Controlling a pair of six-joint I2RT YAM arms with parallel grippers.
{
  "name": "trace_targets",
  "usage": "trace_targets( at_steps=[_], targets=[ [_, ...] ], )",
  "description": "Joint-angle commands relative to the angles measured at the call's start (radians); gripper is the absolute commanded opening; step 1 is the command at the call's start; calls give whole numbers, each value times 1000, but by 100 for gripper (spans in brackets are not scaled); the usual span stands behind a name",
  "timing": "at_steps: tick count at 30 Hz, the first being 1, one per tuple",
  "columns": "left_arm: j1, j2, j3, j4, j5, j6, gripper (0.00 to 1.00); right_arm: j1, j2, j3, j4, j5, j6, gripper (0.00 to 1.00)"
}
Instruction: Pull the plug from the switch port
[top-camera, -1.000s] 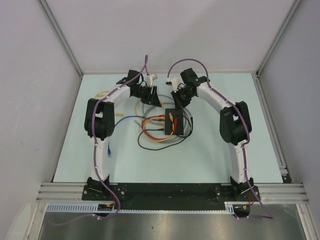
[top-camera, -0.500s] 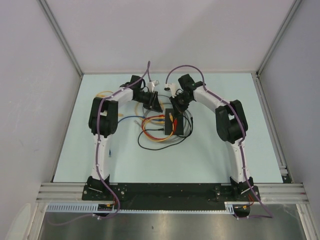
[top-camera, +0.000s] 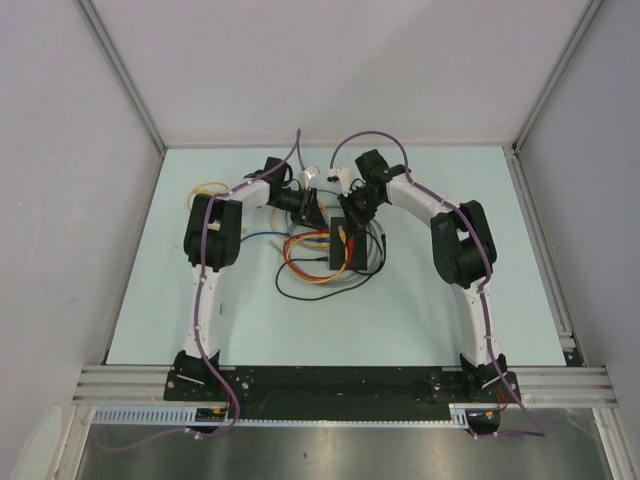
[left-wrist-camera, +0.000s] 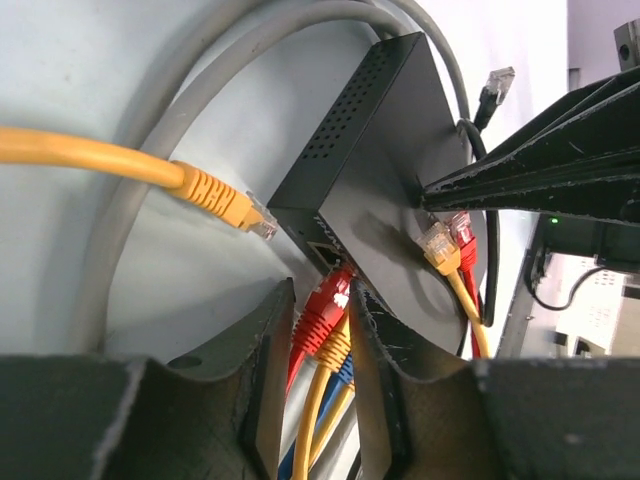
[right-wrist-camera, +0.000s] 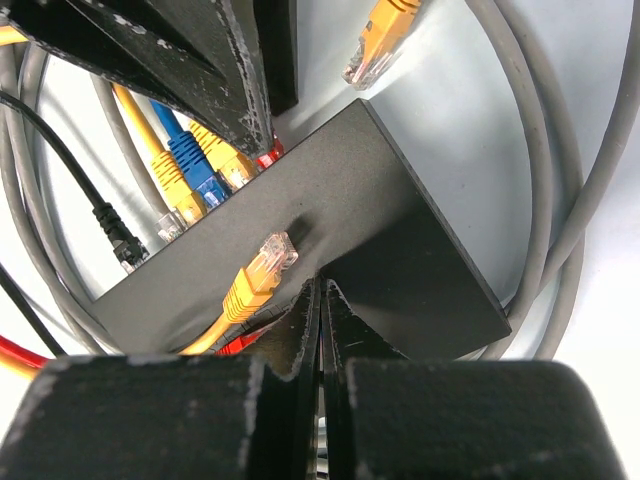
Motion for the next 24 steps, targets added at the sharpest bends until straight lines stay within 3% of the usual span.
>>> trace_targets(
  at_steps=[1, 12, 18, 24],
  targets=[
    [-4, 30, 43, 19, 74, -22, 34, 11, 51, -66, -83, 89, -33, 0],
    [-4, 50, 55, 15, 108, -23, 31, 18, 48, -73, -85, 107, -36, 0],
    [-4, 56, 52, 17, 137, -20, 35, 20, 47, -76, -83, 109, -37, 0],
    [-5, 64, 51, 17, 171, -14, 30, 21, 47, -81, -80, 112, -36, 0]
  ],
)
